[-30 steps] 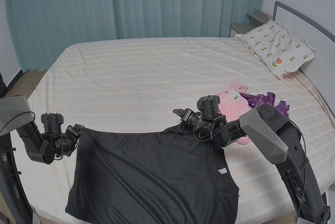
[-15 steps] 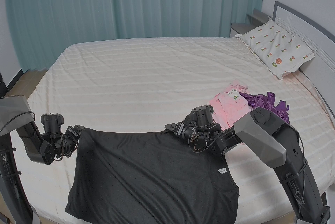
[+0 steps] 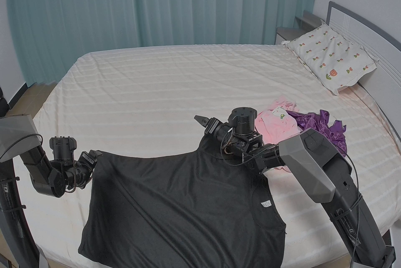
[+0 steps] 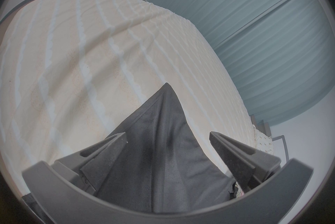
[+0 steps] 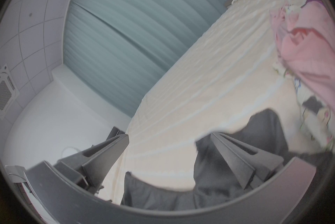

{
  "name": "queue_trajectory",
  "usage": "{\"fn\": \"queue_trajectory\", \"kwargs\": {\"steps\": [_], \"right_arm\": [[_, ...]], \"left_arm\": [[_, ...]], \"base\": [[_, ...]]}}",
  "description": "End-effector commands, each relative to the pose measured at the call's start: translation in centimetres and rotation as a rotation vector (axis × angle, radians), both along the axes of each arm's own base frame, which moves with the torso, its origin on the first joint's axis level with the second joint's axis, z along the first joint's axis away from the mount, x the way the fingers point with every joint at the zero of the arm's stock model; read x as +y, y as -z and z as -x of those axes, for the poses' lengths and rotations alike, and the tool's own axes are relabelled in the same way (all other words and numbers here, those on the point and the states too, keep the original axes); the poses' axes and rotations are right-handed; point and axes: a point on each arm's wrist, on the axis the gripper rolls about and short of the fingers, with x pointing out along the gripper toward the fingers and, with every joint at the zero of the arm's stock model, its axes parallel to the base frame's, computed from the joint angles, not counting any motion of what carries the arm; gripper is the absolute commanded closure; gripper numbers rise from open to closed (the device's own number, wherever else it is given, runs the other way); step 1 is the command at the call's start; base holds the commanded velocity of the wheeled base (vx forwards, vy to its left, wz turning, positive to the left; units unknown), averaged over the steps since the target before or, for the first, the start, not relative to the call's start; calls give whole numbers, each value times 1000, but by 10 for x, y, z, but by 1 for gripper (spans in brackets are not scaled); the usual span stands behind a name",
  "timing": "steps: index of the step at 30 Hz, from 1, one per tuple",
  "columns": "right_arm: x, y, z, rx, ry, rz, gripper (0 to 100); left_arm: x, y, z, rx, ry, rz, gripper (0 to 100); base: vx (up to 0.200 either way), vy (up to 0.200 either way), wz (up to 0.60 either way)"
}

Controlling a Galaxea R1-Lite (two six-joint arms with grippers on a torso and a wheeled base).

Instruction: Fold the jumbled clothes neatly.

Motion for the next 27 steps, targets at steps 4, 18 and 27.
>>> {"fn": "queue_trajectory", "kwargs": {"steps": [4, 18, 27], "right_arm": [[-19, 20, -13, 27, 85, 24, 0], [-59, -32, 54, 162, 77, 158, 0], [-105, -39, 147, 212, 39, 169, 0]], "left_arm": [[1, 1, 0, 2, -3, 0, 0], [-4, -8, 7, -10, 11, 0, 0], [-26, -35, 21, -58, 88, 3, 0]], "base": [[0, 0, 0], [0, 0, 0], [-156, 0, 0]]}}
